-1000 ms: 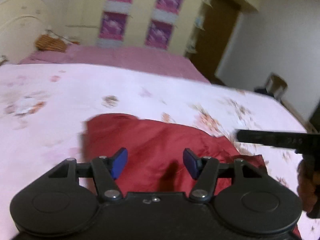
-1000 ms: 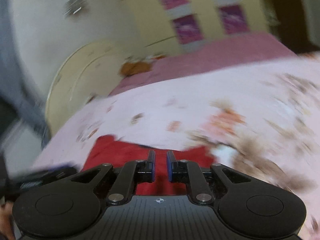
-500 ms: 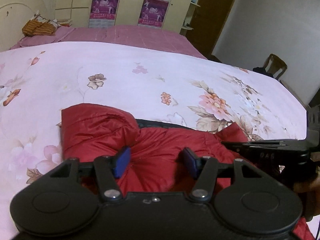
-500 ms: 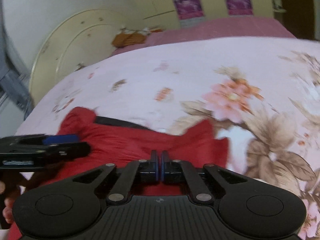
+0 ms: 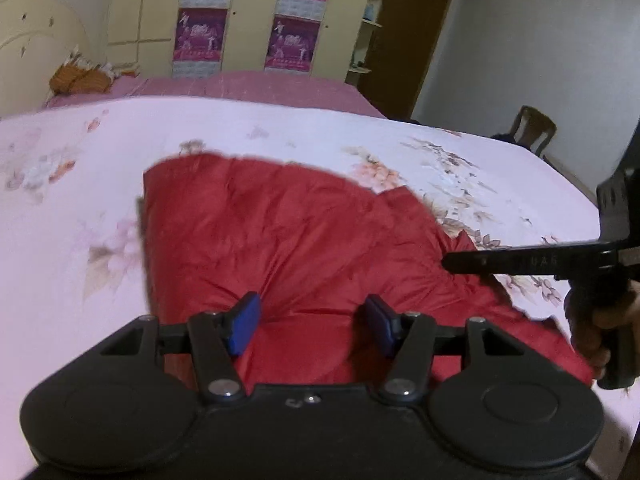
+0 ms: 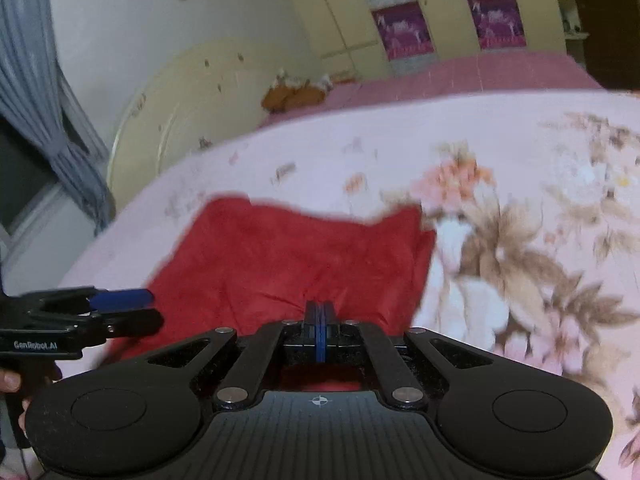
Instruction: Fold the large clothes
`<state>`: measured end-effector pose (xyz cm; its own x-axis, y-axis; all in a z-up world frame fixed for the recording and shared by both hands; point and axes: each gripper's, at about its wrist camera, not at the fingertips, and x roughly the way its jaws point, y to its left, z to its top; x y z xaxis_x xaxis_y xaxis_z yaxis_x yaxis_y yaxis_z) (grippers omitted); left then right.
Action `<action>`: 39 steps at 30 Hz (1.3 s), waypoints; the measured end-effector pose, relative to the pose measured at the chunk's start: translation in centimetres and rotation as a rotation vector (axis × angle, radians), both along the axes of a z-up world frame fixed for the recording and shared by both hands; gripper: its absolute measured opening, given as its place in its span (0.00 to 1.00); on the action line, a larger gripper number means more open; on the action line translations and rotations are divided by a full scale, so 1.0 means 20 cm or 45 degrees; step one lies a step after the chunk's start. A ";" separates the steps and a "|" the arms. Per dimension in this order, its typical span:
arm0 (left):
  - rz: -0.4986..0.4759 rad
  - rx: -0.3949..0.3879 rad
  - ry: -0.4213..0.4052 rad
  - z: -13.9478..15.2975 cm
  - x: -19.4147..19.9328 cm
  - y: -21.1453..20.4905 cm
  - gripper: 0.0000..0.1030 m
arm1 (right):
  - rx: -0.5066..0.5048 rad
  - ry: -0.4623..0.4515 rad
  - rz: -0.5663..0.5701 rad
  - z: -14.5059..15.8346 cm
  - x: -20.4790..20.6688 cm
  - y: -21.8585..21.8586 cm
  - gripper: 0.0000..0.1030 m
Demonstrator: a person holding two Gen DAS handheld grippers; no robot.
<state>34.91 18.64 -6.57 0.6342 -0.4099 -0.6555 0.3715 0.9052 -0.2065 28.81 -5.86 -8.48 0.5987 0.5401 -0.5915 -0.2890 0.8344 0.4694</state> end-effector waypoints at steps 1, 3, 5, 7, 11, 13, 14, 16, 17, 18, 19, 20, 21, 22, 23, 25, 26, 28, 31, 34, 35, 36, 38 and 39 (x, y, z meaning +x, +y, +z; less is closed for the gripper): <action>0.009 0.001 -0.003 -0.02 0.00 0.00 0.56 | 0.003 0.010 -0.011 -0.03 0.01 0.00 0.00; 0.017 0.014 0.000 -0.04 0.01 0.00 0.56 | 0.005 0.018 -0.024 -0.08 0.02 -0.01 0.00; 0.016 0.036 -0.004 -0.03 0.01 -0.01 0.56 | 0.015 0.026 -0.030 -0.10 0.02 -0.01 0.00; 0.028 0.070 -0.003 -0.01 -0.02 -0.02 0.54 | 0.007 0.032 -0.030 -0.09 0.01 -0.02 0.00; 0.022 0.080 -0.053 0.12 -0.18 -0.01 0.54 | 0.055 -0.041 0.051 0.09 -0.14 -0.05 0.00; 0.012 0.064 -0.070 0.16 -0.30 0.00 0.54 | 0.069 -0.088 0.123 0.19 -0.26 -0.04 0.00; 0.010 0.057 -0.070 0.16 -0.35 0.00 0.54 | 0.081 -0.105 0.168 0.22 -0.32 -0.03 0.00; 0.018 0.052 -0.055 0.14 -0.45 -0.01 0.54 | 0.069 -0.115 0.230 0.24 -0.43 0.01 0.00; 0.024 0.059 -0.054 0.13 -0.48 -0.01 0.54 | 0.053 -0.112 0.263 0.23 -0.48 0.03 0.00; 0.040 0.070 -0.054 0.11 -0.52 -0.02 0.54 | 0.030 -0.110 0.281 0.22 -0.53 0.06 0.00; 0.058 0.065 -0.045 0.09 -0.54 -0.02 0.54 | 0.008 -0.105 0.293 0.19 -0.56 0.08 0.00; 0.077 0.052 -0.039 0.08 -0.55 -0.01 0.54 | -0.015 -0.095 0.295 0.16 -0.59 0.09 0.00; 0.100 0.042 -0.039 0.06 -0.57 0.00 0.54 | -0.036 -0.086 0.286 0.14 -0.63 0.10 0.00; 0.117 0.053 -0.041 0.06 -0.59 0.00 0.54 | -0.050 -0.081 0.277 0.12 -0.65 0.10 0.00; 0.134 0.084 -0.049 0.05 -0.61 -0.01 0.54 | -0.055 -0.081 0.270 0.10 -0.67 0.10 0.00; 0.155 0.116 -0.051 0.03 -0.65 -0.01 0.55 | -0.056 -0.081 0.250 0.08 -0.70 0.09 0.00; 0.162 0.129 -0.051 0.03 -0.67 -0.01 0.56 | -0.045 -0.078 0.243 0.07 -0.71 0.08 0.00; 0.174 0.149 -0.052 0.00 -0.67 0.00 0.56 | -0.037 -0.073 0.238 0.04 -0.71 0.08 0.00; 0.193 0.158 -0.042 -0.03 -0.65 0.01 0.57 | -0.057 -0.054 0.240 -0.02 -0.69 0.11 0.00; 0.209 0.153 -0.045 -0.04 -0.64 0.01 0.57 | -0.060 -0.033 0.222 -0.04 -0.67 0.13 0.00; 0.217 0.150 -0.044 -0.04 -0.65 0.01 0.57 | -0.051 -0.019 0.211 -0.03 -0.67 0.12 0.00; 0.230 0.148 -0.039 -0.02 -0.66 0.01 0.57 | -0.044 -0.004 0.197 -0.02 -0.67 0.11 0.00; 0.259 0.141 -0.037 0.04 -0.71 0.00 0.55 | -0.029 -0.003 0.167 0.04 -0.70 0.09 0.00; 0.267 0.134 -0.041 0.06 -0.74 0.00 0.55 | -0.022 -0.021 0.160 0.08 -0.74 0.07 0.00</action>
<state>20.16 18.70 -5.29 0.7195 -0.1977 -0.6657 0.1781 0.9791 -0.0984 14.03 -4.45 -6.82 0.5368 0.6014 -0.5918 -0.3993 0.7989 0.4498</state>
